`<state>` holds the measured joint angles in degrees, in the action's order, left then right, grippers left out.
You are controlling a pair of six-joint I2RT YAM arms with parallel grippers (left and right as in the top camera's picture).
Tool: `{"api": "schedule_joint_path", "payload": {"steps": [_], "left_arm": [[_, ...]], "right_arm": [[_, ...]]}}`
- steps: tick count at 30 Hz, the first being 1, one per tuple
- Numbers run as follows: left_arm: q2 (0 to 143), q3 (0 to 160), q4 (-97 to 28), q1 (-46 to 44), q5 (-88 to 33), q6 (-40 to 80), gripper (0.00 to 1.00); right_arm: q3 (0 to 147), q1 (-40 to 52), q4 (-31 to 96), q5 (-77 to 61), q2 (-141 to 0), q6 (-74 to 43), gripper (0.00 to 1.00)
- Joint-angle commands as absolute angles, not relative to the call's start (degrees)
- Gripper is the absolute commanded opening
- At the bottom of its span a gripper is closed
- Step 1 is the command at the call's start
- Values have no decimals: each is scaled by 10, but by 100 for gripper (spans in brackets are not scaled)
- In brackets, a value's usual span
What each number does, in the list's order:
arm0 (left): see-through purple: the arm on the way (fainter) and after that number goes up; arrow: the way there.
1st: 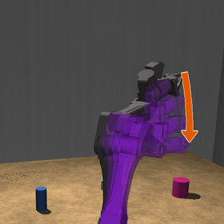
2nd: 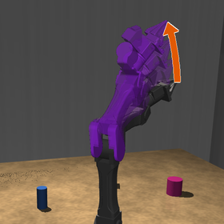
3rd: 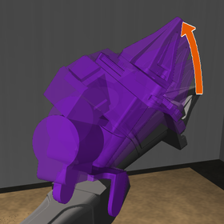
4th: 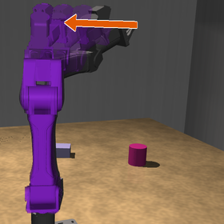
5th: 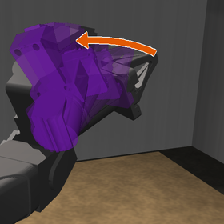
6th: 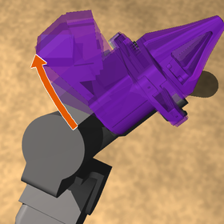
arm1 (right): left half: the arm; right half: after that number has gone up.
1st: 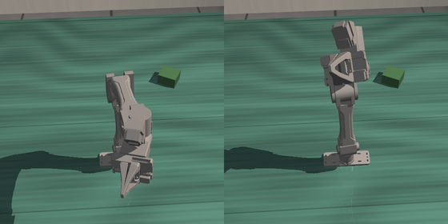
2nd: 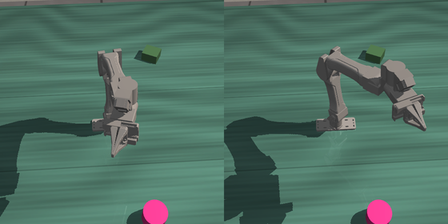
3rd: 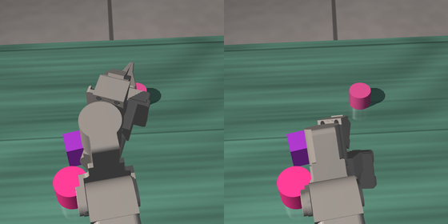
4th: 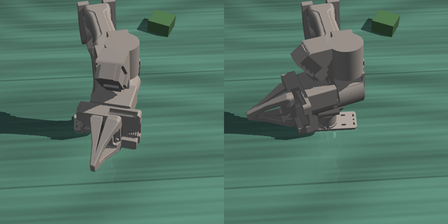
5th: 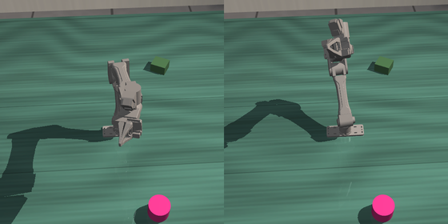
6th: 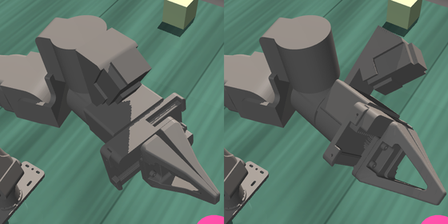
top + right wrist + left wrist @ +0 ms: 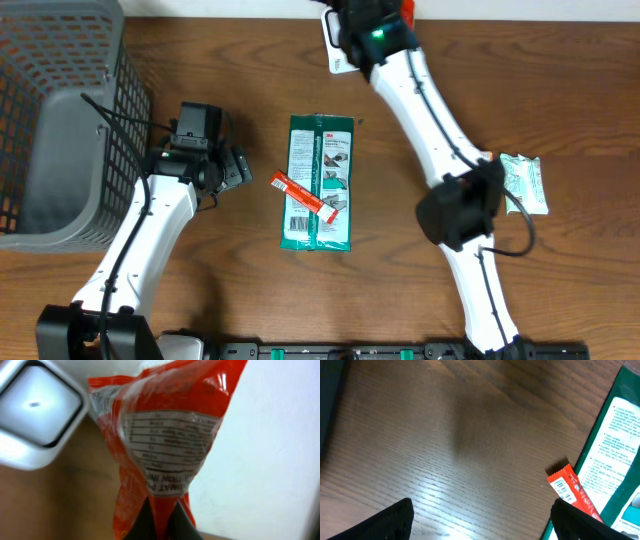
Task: Scan the item barcode
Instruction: 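Lift the red snack packet and carry it up toward the scanner, then hold the red snack packet under the white scanner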
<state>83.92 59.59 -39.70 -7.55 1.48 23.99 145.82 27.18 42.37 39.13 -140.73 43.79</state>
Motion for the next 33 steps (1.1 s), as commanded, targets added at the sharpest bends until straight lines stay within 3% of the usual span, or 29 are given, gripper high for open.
{"api": "schedule_joint_path", "payload": {"steps": [1, 5, 10, 33], "left_arm": [[842, 602, -398, -74, 20, 243, 88], [842, 602, -398, -74, 20, 243, 88], [842, 602, -398, -74, 20, 243, 88], [842, 602, -398, -74, 20, 243, 88]], "right_arm": [[1470, 288, 335, 510, -1456, 586, 1], [1470, 295, 243, 534, -1501, 667, 1], [1470, 310, 213, 533, -1539, 740, 1], [1469, 324, 228, 600, -1559, 793, 1]]}}
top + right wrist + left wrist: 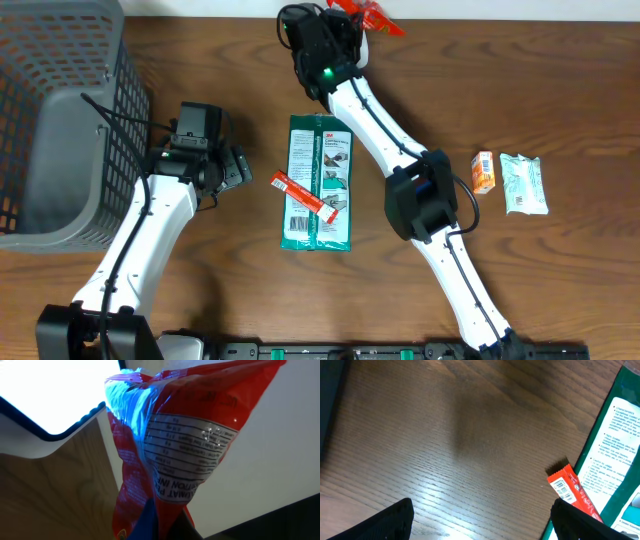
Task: Scan the item barcode
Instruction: 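Hold the red snack packet under the white scanner, then carry the snack packet right and lower it beside the wipes pack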
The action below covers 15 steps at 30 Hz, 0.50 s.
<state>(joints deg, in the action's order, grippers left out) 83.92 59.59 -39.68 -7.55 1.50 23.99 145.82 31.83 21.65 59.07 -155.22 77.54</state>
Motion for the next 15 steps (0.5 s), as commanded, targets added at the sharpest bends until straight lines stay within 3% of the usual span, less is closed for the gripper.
{"api": "schedule_joint_path", "payload": {"steps": [1, 9, 15], "left_arm": [[842, 602, -398, -74, 20, 243, 89], [842, 602, -398, -74, 20, 243, 88], [842, 602, -398, -74, 20, 243, 88]], "right_arm": [[1469, 324, 231, 598, -1559, 793, 1], [1469, 324, 253, 588, -1519, 753, 1], [1469, 315, 440, 501, -1424, 587, 1]]}}
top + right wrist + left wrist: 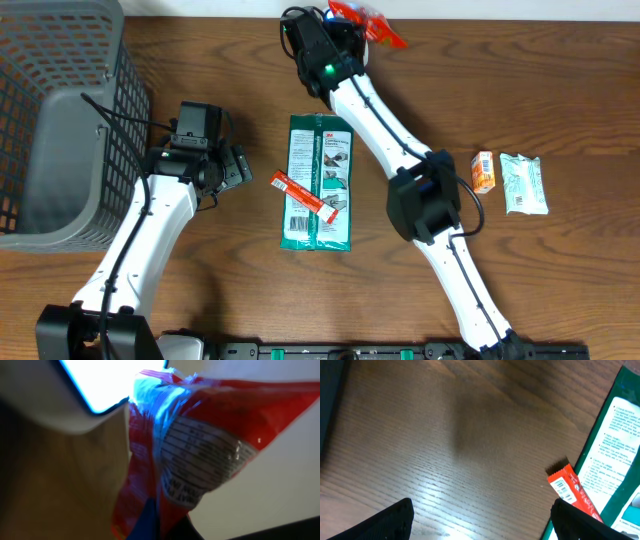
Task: Scan the item barcode
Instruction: 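Carry the snack packet right and lower it beside the wipes pack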
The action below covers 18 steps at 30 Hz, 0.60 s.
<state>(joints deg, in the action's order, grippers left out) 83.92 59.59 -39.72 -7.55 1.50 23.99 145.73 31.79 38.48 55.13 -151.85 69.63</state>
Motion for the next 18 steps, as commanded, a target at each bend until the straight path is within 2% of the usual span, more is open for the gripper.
{"api": "schedule_joint_path", "payload": {"steps": [1, 6, 9, 15, 18], "left_arm": [[842, 602, -398, -74, 20, 243, 88], [842, 602, -398, -74, 20, 243, 88], [842, 602, -398, -74, 20, 243, 89], [842, 602, -398, -74, 20, 243, 89], [842, 602, -398, -74, 20, 243, 89]], "right_arm": [[1469, 313, 474, 481, -1408, 553, 1], [1469, 288, 675, 318, -1316, 365, 1], [1469, 241, 803, 148, -1259, 259, 1], [1467, 137, 953, -35, -1242, 221, 1], [1444, 89, 973, -91, -1244, 204, 1]]}}
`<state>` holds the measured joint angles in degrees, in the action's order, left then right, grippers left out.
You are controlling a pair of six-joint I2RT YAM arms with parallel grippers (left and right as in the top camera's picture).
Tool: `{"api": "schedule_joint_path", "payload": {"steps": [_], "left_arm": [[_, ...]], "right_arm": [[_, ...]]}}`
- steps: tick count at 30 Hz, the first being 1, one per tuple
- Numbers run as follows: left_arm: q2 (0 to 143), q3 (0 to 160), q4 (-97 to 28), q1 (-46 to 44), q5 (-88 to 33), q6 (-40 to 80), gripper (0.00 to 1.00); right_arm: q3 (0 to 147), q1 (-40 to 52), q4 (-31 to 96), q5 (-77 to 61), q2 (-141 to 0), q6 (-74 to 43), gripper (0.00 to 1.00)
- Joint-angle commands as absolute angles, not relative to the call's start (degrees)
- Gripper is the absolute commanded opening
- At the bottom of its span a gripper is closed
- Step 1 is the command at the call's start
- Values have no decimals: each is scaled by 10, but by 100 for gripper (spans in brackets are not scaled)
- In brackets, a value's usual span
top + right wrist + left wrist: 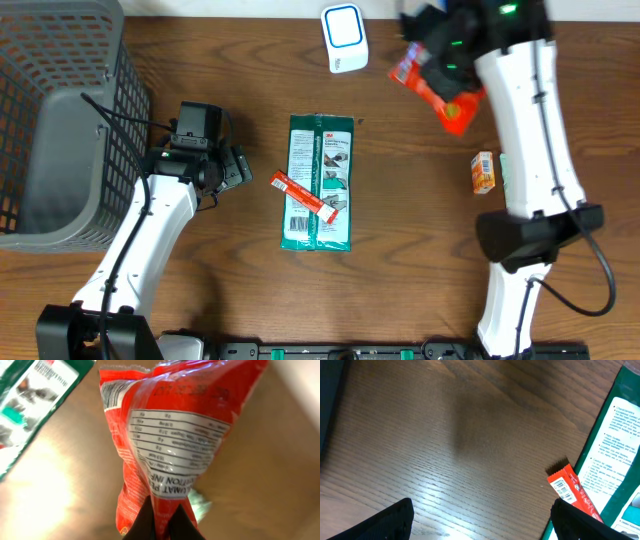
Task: Scan the item barcode
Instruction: 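Carry the snack packet right and lower it beside the wipes pack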
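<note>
A red snack bag [170, 435] with a white nutrition label hangs from my right gripper [161, 519], which is shut on its lower end. In the overhead view the right gripper [445, 70] holds the bag [455, 110] above the table, right of the white scanner [343, 27] with its blue-rimmed face at the back edge. My left gripper [480, 522] is open just above bare wood, left of a small red bar [572, 495]. In the overhead view the left gripper [232, 166] sits left of centre.
A green flat package [320, 182] lies at the centre with the red bar [297, 192] against its left side. A grey mesh basket [50, 120] fills the back left. A small orange box [484, 171] lies beside my right arm.
My right gripper, still shut on the red bag, has moved from the scanner's face at the back edge to a spot right of the scanner. The left arm is unchanged.
My right gripper first held the red bag at the table's back edge beside the scanner. At the following two moments the bag was against the scanner's lit face, with blue light on it. Now the bag is away from the scanner, to its right. The left gripper stayed open.
</note>
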<state>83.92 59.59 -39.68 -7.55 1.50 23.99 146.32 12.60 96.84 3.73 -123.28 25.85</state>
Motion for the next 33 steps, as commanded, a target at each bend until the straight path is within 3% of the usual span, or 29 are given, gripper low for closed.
{"api": "schedule_joint_path", "payload": {"steps": [1, 9, 19, 29, 33], "left_arm": [[842, 602, -398, -74, 20, 243, 88], [842, 602, -398, -74, 20, 243, 89], [842, 602, -398, -74, 20, 243, 89], [842, 602, -398, -74, 20, 243, 89], [842, 602, -398, -74, 20, 243, 88]], "right_arm": [[1434, 72, 973, -104, -1244, 195, 1], [1298, -24, 951, -115, -1244, 167, 1], [1084, -64, 806, -107, -1244, 144, 1], [1024, -64, 775, -29, -1244, 122, 2], [1022, -64, 767, -22, -1244, 122, 11]]}}
